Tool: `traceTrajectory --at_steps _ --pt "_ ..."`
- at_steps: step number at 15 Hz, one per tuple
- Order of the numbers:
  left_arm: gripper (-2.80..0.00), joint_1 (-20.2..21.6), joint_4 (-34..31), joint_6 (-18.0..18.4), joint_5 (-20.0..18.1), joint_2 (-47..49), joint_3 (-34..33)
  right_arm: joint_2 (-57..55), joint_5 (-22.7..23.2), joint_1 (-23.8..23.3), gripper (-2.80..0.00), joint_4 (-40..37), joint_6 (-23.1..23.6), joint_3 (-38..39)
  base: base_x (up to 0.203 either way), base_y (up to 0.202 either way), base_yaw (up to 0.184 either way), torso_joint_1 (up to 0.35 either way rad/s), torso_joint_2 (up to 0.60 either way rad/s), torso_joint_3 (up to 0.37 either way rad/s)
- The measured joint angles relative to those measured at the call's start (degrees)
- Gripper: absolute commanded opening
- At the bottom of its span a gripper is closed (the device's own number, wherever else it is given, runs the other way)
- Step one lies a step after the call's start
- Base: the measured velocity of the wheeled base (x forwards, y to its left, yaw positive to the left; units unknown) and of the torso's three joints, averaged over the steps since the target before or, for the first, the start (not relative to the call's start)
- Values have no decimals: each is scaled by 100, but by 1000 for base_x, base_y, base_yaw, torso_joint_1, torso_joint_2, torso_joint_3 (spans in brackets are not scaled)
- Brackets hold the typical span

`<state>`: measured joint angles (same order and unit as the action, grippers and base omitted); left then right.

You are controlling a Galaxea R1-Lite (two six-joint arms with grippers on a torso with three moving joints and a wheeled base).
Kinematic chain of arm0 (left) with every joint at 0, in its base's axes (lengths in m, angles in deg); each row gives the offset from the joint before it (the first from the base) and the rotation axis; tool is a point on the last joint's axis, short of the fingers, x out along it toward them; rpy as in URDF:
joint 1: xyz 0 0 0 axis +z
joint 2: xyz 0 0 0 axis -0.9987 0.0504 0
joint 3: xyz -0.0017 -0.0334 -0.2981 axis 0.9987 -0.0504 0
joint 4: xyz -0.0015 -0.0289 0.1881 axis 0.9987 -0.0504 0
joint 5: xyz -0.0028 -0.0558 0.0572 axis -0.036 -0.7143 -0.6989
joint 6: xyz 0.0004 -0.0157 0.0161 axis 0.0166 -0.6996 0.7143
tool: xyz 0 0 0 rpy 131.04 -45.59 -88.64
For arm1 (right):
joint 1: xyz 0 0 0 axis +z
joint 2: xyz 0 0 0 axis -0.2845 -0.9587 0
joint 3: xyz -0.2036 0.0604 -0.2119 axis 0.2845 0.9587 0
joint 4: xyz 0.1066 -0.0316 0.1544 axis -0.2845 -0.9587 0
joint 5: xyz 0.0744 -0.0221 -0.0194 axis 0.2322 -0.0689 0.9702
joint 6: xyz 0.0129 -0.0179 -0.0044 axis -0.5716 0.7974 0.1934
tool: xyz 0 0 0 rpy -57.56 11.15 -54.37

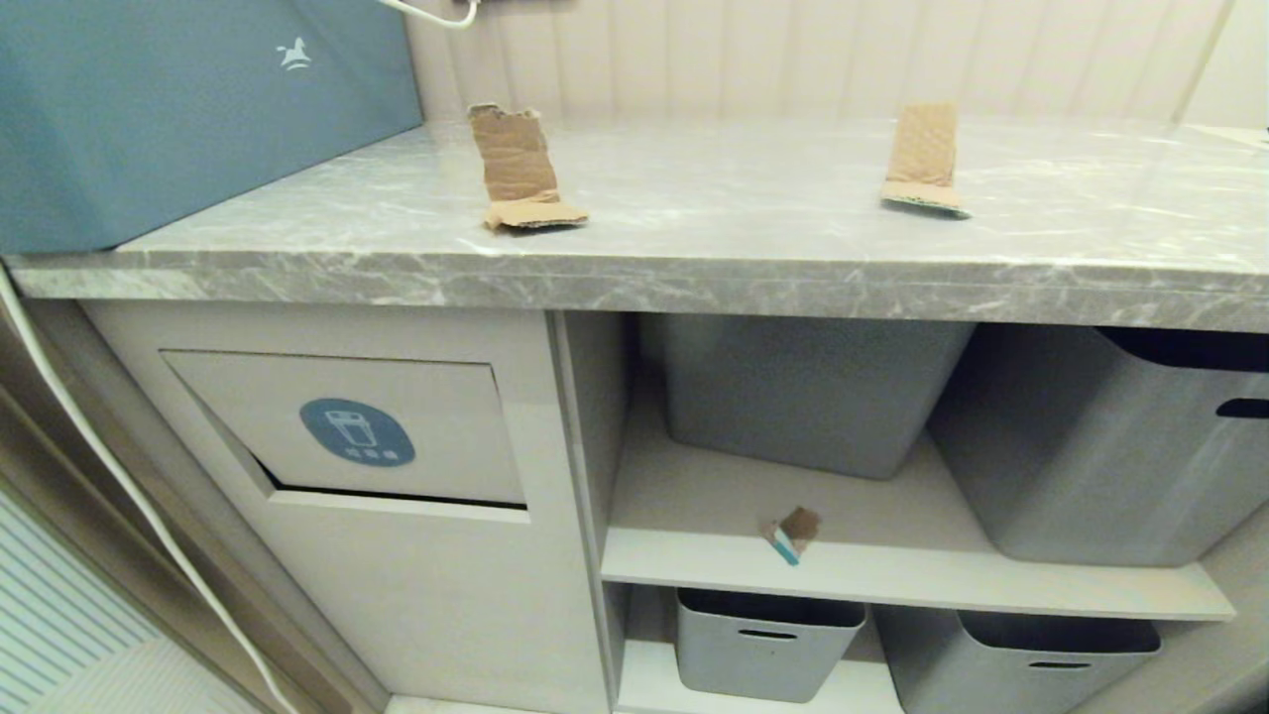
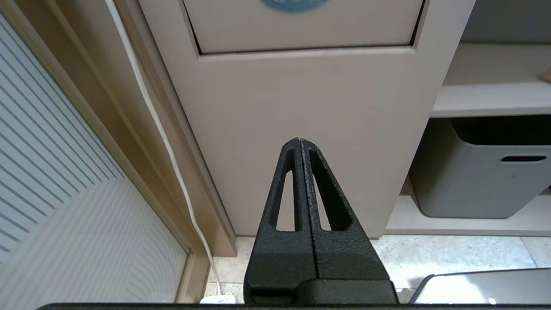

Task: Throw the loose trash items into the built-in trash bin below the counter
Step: Pick up the garbage

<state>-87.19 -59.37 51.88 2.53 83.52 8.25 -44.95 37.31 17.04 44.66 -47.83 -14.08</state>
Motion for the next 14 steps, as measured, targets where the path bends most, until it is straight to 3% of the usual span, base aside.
traceTrajectory --at_steps 2,14 --pt "-280 0 7 5 -27 0 0 0 -5 0 -280 -19 -13 0 0 0 0 78 -200 -289" --pt "-280 -9 -9 5 -208 0 13 0 -10 0 -280 4 -66 0 0 0 0 186 -496 -288"
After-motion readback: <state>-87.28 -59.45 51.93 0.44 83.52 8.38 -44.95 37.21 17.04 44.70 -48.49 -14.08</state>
